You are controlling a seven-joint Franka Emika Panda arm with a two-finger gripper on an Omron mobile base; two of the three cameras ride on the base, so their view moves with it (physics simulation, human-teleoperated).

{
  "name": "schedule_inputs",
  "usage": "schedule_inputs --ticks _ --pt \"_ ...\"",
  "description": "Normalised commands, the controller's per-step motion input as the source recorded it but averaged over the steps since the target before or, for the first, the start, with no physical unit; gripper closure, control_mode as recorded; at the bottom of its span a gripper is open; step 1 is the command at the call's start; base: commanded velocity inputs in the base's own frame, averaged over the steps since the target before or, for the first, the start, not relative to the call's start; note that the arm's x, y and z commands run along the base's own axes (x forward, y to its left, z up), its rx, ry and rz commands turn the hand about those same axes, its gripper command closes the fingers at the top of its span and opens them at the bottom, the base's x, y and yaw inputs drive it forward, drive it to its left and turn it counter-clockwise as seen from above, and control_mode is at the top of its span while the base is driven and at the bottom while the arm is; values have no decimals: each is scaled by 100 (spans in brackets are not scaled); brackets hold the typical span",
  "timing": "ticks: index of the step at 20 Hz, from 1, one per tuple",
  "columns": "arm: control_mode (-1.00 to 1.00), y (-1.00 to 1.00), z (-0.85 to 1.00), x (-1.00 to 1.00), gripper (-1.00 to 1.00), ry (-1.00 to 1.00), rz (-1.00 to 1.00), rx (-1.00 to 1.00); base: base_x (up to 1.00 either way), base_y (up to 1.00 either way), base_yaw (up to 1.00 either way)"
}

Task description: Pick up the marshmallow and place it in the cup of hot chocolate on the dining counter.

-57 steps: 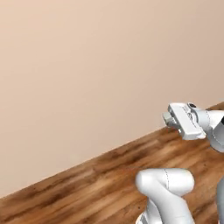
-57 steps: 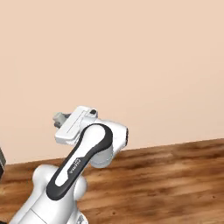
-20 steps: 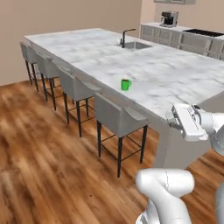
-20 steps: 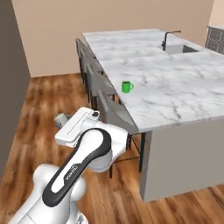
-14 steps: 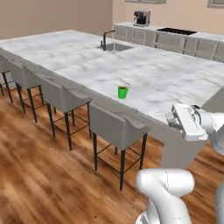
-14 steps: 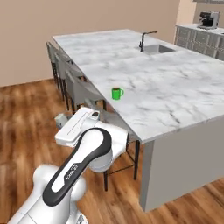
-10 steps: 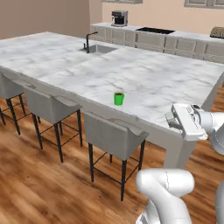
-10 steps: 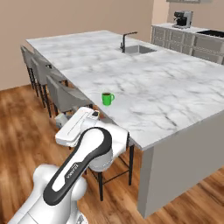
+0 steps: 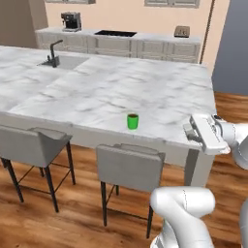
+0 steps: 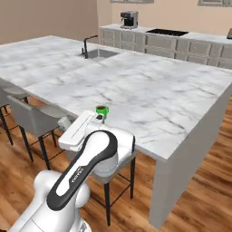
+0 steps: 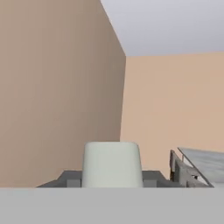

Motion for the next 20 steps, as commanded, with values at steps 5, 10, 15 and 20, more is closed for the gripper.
schedule_inputs --ticks 5,10,15,20 --pt "100 0 0 0 100 0 0 0 13 100 -52" --pt "100 0 0 0 100 0 0 0 56 100 -49" --pt "100 0 0 0 100 0 0 0 100 49 -27" --pt "100 0 0 0 100 0 0 0 96 -7 -31"
